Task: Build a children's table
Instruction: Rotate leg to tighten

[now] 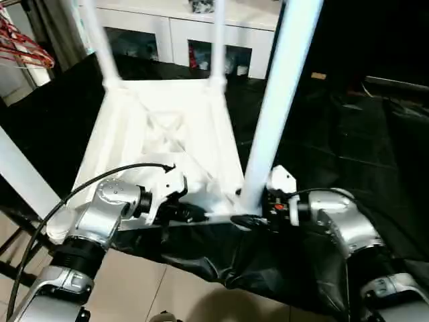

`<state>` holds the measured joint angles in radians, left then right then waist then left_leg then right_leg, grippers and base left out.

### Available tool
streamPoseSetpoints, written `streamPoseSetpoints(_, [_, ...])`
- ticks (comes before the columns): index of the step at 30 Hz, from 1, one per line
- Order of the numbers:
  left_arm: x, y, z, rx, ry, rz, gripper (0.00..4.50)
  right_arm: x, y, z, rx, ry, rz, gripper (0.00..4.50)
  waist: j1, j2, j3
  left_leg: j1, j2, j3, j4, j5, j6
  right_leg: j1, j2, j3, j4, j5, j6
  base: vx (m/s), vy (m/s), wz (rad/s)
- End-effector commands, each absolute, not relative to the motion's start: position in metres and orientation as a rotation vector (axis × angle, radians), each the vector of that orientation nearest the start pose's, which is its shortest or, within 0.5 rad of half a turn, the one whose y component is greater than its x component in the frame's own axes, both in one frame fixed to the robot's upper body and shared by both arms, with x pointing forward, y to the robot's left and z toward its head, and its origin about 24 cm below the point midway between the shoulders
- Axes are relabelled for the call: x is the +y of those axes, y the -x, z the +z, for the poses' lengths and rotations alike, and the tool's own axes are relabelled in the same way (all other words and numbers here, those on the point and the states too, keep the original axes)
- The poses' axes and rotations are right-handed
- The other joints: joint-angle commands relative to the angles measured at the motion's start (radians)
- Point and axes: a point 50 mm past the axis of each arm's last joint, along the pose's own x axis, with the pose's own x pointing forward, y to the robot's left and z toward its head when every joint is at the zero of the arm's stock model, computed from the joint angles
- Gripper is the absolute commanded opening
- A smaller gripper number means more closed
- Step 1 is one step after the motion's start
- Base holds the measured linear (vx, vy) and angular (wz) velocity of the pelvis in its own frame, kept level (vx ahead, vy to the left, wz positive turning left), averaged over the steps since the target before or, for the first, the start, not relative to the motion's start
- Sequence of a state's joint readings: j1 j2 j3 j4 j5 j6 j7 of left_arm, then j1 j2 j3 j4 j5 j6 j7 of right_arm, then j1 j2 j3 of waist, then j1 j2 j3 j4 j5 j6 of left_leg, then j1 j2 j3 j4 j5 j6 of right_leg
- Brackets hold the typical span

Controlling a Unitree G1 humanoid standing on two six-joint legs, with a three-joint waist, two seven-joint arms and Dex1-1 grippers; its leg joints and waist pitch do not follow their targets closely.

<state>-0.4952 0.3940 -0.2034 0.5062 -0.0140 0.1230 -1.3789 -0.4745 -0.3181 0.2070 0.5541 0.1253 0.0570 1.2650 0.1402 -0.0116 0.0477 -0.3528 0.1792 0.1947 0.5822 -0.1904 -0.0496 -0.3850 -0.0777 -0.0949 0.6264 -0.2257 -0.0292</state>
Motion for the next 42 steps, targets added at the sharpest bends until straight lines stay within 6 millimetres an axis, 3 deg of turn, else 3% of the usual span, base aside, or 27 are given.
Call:
streamPoseSetpoints(1, [0.138,-0.295,0.05,0.414,-0.241,-1.496,0.0,-0.11,-0.285,0.037,0.337,0.137,1.529,3.14,0.0,-0.01,-0.055,0.002,0.069,-0.027,-0.061,-0.115,0.088,0.046,-0.094,0.068,-0.072,-0.087,-0.215,0.0,0.0,0.0])
streamPoseSetpoints(5, [0.139,-0.296,0.05,0.418,-0.245,-1.484,0.0,-0.108,-0.283,0.037,0.337,0.125,1.541,2.78,0.003,-0.006,-0.056,0.002,0.069,-0.028,-0.062,-0.117,0.08,0.046,-0.095,0.067,-0.071,-0.082,-0.219,0.0,0.0,0.0])
streamPoseSetpoints(8, [0.138,-0.299,0.05,0.408,-0.256,-1.448,0.0,-0.107,-0.284,0.035,0.326,0.111,1.523,2.75,0.002,-0.011,-0.056,0.002,0.069,-0.028,-0.061,-0.118,0.077,0.047,-0.096,0.067,-0.071,-0.083,-0.218,0.0,0.0,0.0])
streamPoseSetpoints(11, [0.134,-0.306,0.048,0.388,-0.233,-1.336,0.0,-0.102,-0.287,0.028,0.339,0.102,1.429,2.72,0.002,-0.009,-0.053,0.002,0.068,-0.028,-0.063,-0.129,0.07,0.046,-0.096,0.067,-0.076,-0.115,-0.209,0.0,0.0,0.0])
streamPoseSetpoints(12, [0.133,-0.307,0.048,0.386,-0.232,-1.331,0.0,-0.102,-0.288,0.028,0.341,0.102,1.423,2.72,-0.001,-0.009,-0.049,0.003,0.067,-0.029,-0.067,-0.156,0.059,0.044,-0.098,0.068,-0.083,-0.166,-0.2,0.0,0.0,0.0])
streamPoseSetpoints(13, [0.13,-0.309,0.048,0.376,-0.221,-1.302,0.0,-0.099,-0.291,0.025,0.337,0.111,1.361,2.72,-0.002,-0.007,-0.049,0.006,0.068,-0.031,-0.069,-0.176,0.044,0.044,-0.102,0.069,-0.09,-0.223,-0.186,0.0,0.0,0.0])
streamPoseSetpoints(14, [0.127,-0.311,0.047,0.369,-0.217,-1.27,0.0,-0.097,-0.296,0.022,0.332,0.113,1.28,2.72,-0.002,-0.007,-0.049,0.006,0.068,-0.031,-0.069,-0.176,0.044,0.044,-0.102,0.069,-0.09,-0.223,-0.186,0.0,0.0,0.0])
streamPoseSetpoints(15, [0.121,-0.314,0.046,0.364,-0.227,-1.209,0.0,-0.091,-0.305,0.017,0.331,0.087,1.112,2.71,-0.008,-0.007,-0.045,0.007,0.066,-0.034,-0.074,-0.2,0.023,0.042,-0.103,0.069,-0.097,-0.29,-0.172,0.0,0.0,0.0])
streamPoseSetpoints(17, [0.114,-0.317,0.045,0.359,-0.241,-1.15,0.0,-0.085,-0.312,0.011,0.342,0.053,0.946,2.71,-0.019,-0.007,-0.044,0.009,0.066,-0.039,-0.079,-0.224,-0.006,0.04,-0.105,0.068,-0.105,-0.376,-0.149,0.0,0.0,0.0])
streamPoseSetpoints(18, [0.11,-0.318,0.045,0.358,-0.226,-1.135,0.0,-0.081,-0.313,0.009,0.35,0.033,0.905,2.71,-0.027,-0.006,-0.046,0.011,0.067,-0.039,-0.08,-0.227,-0.016,0.039,-0.105,0.07,-0.105,-0.381,-0.145,0.0,0.0,0.0])
streamPoseSetpoints(21, [0.094,-0.321,0.046,0.329,-0.198,-1.077,0.0,-0.06,-0.311,0.003,0.361,0.002,0.8,2.71,-0.03,-0.005,-0.045,0.012,0.065,-0.035,-0.078,-0.223,-0.001,0.035,-0.101,0.073,-0.108,-0.352,-0.143,0.0,0.0,0.0])
streamPoseSetpoints(23, [0.09,-0.32,0.046,0.319,-0.197,-1.073,0.0,-0.052,-0.31,0.004,0.35,0.0,0.811,2.71,-0.028,-0.003,-0.049,0.009,0.065,-0.035,-0.077,-0.197,0.01,0.037,-0.101,0.074,-0.102,-0.306,-0.143,0.0,0.0,0.0])
streamPoseSetpoints(25, [0.084,-0.317,0.045,0.311,-0.196,-1.109,0.0,-0.04,-0.308,0.012,0.278,-0.009,0.875,3.26,-0.026,0.003,-0.052,0.006,0.063,-0.033,-0.074,-0.179,0.022,0.039,-0.1,0.075,-0.098,-0.25,-0.148,0.0,0.0,0.0])
streamPoseSetpoints(27, [0.084,-0.317,0.045,0.309,-0.201,-1.121,0.0,-0.04,-0.308,0.014,0.265,-0.015,0.879,3.4,-0.027,0.002,-0.054,0.003,0.063,-0.032,-0.072,-0.155,0.033,0.042,-0.097,0.074,-0.091,-0.189,-0.161,0.0,0.0,0.0])
streamPoseSetpoints(29, [0.087,-0.315,0.044,0.31,-0.213,-1.145,0.0,-0.046,-0.312,0.018,0.254,-0.033,0.882,3.43,-0.028,0.008,-0.054,0.002,0.063,-0.032,-0.072,-0.156,0.041,0.043,-0.096,0.072,-0.088,-0.163,-0.17,0.0,0.0,0.0])
streamPoseSetpoints(31, [0.09,-0.314,0.045,0.303,-0.22,-1.17,0.0,-0.054,-0.315,0.021,0.242,-0.01,0.892,3.84,-0.029,0.007,-0.054,0.003,0.063,-0.032,-0.072,-0.16,0.044,0.044,-0.096,0.072,-0.09,-0.168,-0.173,0.0,0.0,0.0])
streamPoseSetpoints(34, [0.096,-0.311,0.048,0.302,-0.212,-1.222,0.0,-0.066,-0.317,0.027,0.233,0.013,0.947,3.88,-0.027,0.004,-0.055,-0.001,0.064,-0.031,-0.07,-0.156,0.057,0.047,-0.097,0.071,-0.088,-0.172,-0.171,0.0,0.0,0.0])
streamPoseSetpoints(39, [0.109,-0.305,0.052,0.309,-0.219,-1.343,0.0,-0.084,-0.308,0.032,0.233,0.075,1.176,3.88,-0.022,0.003,-0.059,-0.003,0.064,-0.027,-0.061,-0.103,0.094,0.048,-0.09,0.067,-0.072,-0.04,-0.208,0.0,0.0,0.0])
streamPoseSetpoints(42, [0.119,-0.304,0.051,0.344,-0.232,-1.386,0.0,-0.098,-0.3,0.034,0.27,0.105,1.321,3.88,-0.011,0.006,-0.059,-0.001,0.065,-0.023,-0.057,-0.107,0.112,0.046,-0.091,0.067,-0.072,-0.026,-0.223,0.0,0.0,0.0])
